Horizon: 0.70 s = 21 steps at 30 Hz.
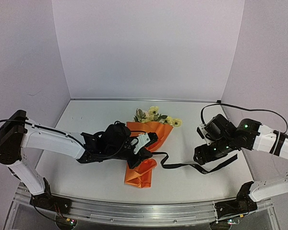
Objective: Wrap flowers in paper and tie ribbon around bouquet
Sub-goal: Pick up the right side of the half-tied ribbon from the center of the board.
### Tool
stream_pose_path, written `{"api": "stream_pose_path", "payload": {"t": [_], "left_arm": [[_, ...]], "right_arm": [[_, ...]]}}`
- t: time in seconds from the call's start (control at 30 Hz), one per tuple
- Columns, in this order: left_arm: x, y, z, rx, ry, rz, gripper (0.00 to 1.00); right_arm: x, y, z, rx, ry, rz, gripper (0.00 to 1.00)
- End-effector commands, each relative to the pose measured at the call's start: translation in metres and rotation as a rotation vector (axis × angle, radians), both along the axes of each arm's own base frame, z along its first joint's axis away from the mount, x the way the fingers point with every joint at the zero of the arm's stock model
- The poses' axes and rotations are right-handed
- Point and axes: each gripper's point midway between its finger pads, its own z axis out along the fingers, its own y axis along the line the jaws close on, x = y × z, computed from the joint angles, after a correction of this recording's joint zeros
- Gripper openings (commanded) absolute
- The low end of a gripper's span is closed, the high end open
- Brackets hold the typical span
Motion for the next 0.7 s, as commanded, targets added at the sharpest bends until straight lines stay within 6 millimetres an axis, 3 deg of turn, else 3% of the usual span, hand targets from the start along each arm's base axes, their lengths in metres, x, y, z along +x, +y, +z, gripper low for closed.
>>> {"api": "stream_pose_path", "payload": {"t": [0.0, 0.13, 0.27, 0.4, 0.53, 0.67], "left_arm": [[0.012, -0.027, 0.045, -0.142, -0.024, -0.063, 0.0], [0.027, -0.023, 0.038, -0.131, 0.006, -0.047, 0.0], [0.034, -0.016, 0.029, -0.126, 0.036, -0.022, 0.0], [0.037, -0.01, 0.024, -0.127, 0.053, 0.003, 0.0], [0.04, -0.004, 0.026, -0.143, 0.053, 0.025, 0.0], [0.041, -0.003, 0.031, -0.148, 0.049, 0.022, 0.0]], "right_arm": [[0.016, 0.023, -0.001, 0.069, -0.076, 0.063, 0.77], [0.031, 0.03, -0.017, 0.081, -0.148, 0.077, 0.69], [0.034, 0.036, -0.027, 0.079, -0.115, 0.12, 0.72], [0.037, 0.069, -0.03, 0.202, -0.008, 0.157, 0.78], [0.044, 0.086, -0.044, 0.252, 0.023, 0.142, 0.78], [0.047, 0.078, -0.063, 0.205, 0.028, 0.111, 0.77]]}}
